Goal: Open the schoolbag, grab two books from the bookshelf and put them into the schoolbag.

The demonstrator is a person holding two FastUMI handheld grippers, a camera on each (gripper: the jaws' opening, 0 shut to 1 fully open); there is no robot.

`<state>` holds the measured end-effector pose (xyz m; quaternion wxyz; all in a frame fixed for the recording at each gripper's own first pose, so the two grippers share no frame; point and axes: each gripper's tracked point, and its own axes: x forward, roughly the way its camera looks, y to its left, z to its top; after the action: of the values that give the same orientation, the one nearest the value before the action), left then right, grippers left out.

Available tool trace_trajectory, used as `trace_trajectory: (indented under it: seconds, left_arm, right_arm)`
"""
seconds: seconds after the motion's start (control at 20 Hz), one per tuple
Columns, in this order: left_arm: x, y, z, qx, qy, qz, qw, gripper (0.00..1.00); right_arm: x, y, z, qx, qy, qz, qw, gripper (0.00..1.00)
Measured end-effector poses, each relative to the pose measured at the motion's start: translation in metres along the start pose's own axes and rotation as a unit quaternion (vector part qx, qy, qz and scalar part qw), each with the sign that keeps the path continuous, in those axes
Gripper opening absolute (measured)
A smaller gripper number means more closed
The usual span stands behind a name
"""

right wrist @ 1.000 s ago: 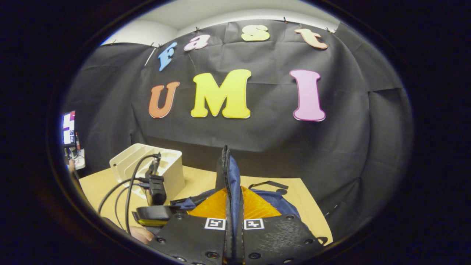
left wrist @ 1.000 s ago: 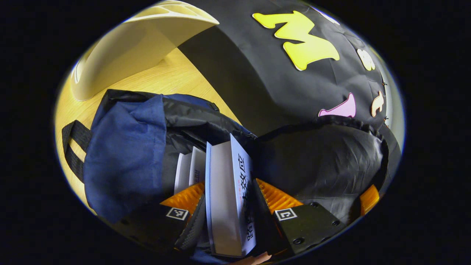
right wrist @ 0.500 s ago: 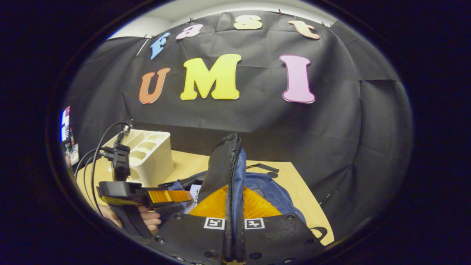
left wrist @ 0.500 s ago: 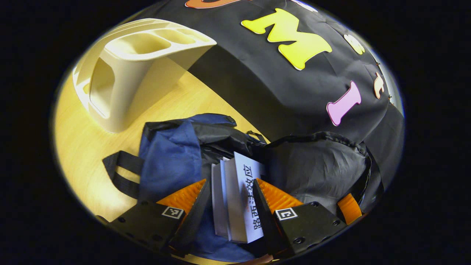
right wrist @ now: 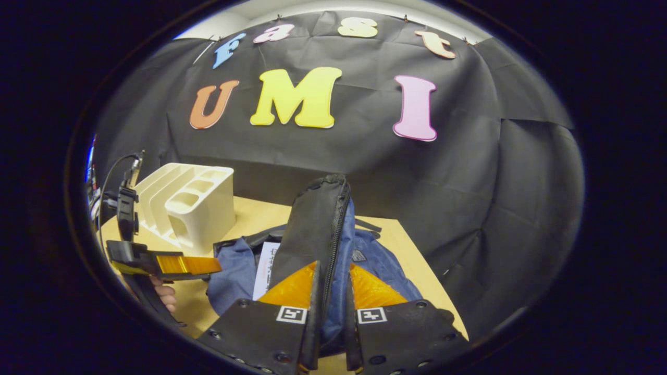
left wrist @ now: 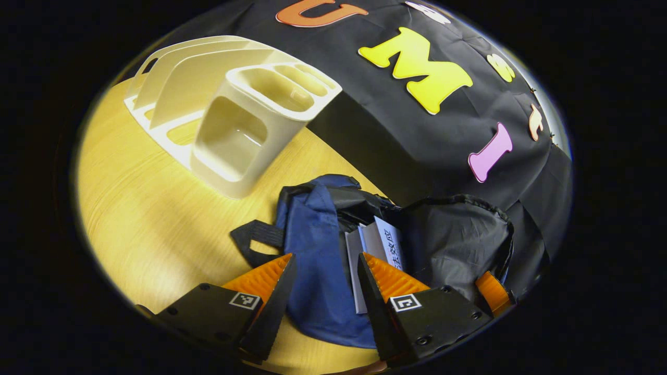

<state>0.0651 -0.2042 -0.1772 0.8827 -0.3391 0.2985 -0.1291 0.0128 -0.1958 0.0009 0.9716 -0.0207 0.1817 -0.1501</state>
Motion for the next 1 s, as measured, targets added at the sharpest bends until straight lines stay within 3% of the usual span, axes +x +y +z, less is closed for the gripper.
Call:
trace_trajectory:
  seconds: [0.05, 0.5, 0.55, 0.6, 0.65, 0.7, 0.8, 0.85, 0.9, 1.0]
  left_arm:
    - [-0.008, 0.006, 0.002, 0.001, -0.007, 0.001, 1.000, 0.75]
    - [-0.107, 0.068, 0.058, 0.090, -0.110, 0.043, 0.989, 0.75]
    - [-0.120, 0.072, 0.064, 0.102, -0.120, 0.047, 0.986, 0.75]
    - [-0.133, 0.078, 0.069, 0.112, -0.131, 0.051, 0.984, 0.75]
    - [-0.146, 0.081, 0.075, 0.123, -0.145, 0.052, 0.980, 0.75]
    - [-0.157, 0.084, 0.081, 0.133, -0.157, 0.056, 0.977, 0.75]
    - [-0.174, 0.090, 0.087, 0.164, -0.171, 0.073, 0.969, 0.75]
    - [-0.184, 0.093, 0.090, 0.181, -0.179, 0.083, 0.964, 0.75]
    - [-0.195, 0.093, 0.095, 0.198, -0.189, 0.091, 0.958, 0.75]
    - [-0.217, 0.087, 0.103, 0.228, -0.202, 0.096, 0.948, 0.75]
  right_arm:
    - [-0.004, 0.001, -0.003, 0.000, 0.000, -0.008, 1.000, 0.27]
    - [-0.061, 0.035, -0.023, 0.009, -0.008, -0.028, 1.000, 0.36]
    - [-0.070, 0.040, -0.024, 0.006, -0.015, -0.027, 1.000, 0.42]
    - [-0.079, 0.045, -0.024, 0.008, -0.022, -0.024, 0.999, 0.50]
    - [-0.086, 0.050, -0.023, 0.010, -0.030, -0.021, 0.999, 0.45]
    - [-0.094, 0.053, -0.023, 0.014, -0.037, -0.022, 0.999, 0.55]
    - [-0.111, 0.058, -0.021, 0.021, -0.056, -0.025, 0.998, 0.61]
    - [-0.120, 0.059, -0.018, 0.025, -0.066, -0.029, 0.997, 0.55]
    - [-0.130, 0.059, -0.014, 0.025, -0.080, -0.035, 0.996, 0.61]
    - [-0.154, 0.059, -0.001, 0.024, -0.109, -0.041, 0.993, 0.58]
